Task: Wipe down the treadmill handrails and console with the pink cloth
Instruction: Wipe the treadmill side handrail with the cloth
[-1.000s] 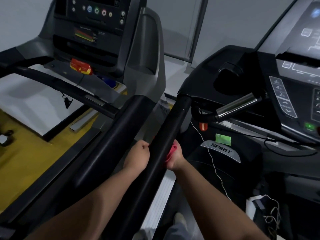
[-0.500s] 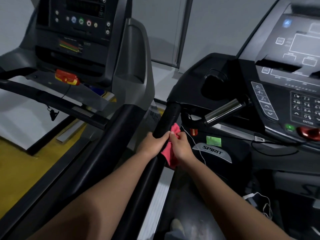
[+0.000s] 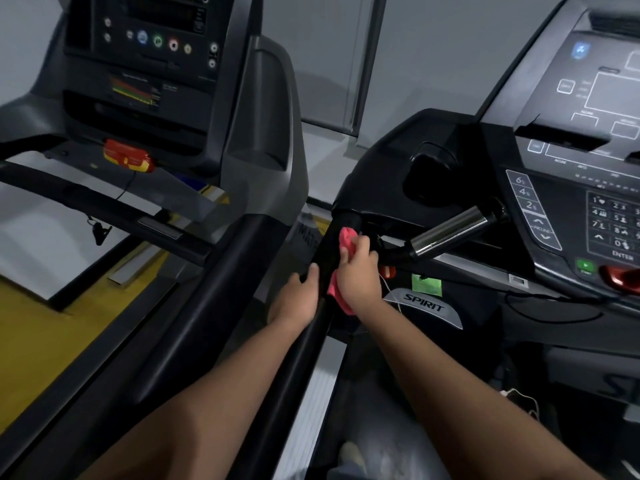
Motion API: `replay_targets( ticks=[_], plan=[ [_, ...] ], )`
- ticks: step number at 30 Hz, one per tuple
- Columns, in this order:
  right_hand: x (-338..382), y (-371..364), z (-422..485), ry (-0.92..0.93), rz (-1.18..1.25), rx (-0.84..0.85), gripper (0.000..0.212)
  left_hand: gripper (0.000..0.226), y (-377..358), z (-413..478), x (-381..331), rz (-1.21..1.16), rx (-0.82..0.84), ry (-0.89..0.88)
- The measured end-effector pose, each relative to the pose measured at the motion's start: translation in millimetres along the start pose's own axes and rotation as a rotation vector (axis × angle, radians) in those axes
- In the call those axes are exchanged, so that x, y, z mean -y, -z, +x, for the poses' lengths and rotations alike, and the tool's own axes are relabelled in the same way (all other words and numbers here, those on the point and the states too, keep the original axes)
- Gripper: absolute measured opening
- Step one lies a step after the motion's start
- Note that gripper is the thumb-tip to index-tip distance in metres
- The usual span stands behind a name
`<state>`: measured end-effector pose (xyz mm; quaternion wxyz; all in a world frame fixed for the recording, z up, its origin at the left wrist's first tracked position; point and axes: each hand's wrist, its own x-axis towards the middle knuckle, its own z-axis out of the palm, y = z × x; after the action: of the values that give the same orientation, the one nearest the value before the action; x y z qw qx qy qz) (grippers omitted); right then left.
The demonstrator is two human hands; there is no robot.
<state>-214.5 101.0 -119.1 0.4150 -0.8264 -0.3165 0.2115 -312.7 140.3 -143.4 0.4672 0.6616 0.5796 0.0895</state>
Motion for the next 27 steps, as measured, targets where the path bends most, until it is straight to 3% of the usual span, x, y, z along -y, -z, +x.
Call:
replay_targets(
  ticks=[7,15,19,27],
  plan=[
    [3,2,-7,0.025,-0.178,0.044,0.020,0.061,-2,2,2,0.010,-0.022,0.004],
    [41,6,39,-0.066,-0.561,0.114,0.047,0.059,-3,5,4,-0.007,0.007,0.009],
    [45,12,58,-0.070,-0.585,0.136,0.058,0.057,-3,2,6,-0.035,0.028,-0.002],
    [21,14,48,0.117,-0.472,0.089,0.055,0.055,1,1,3,-0.041,0.004,0.004]
  ],
)
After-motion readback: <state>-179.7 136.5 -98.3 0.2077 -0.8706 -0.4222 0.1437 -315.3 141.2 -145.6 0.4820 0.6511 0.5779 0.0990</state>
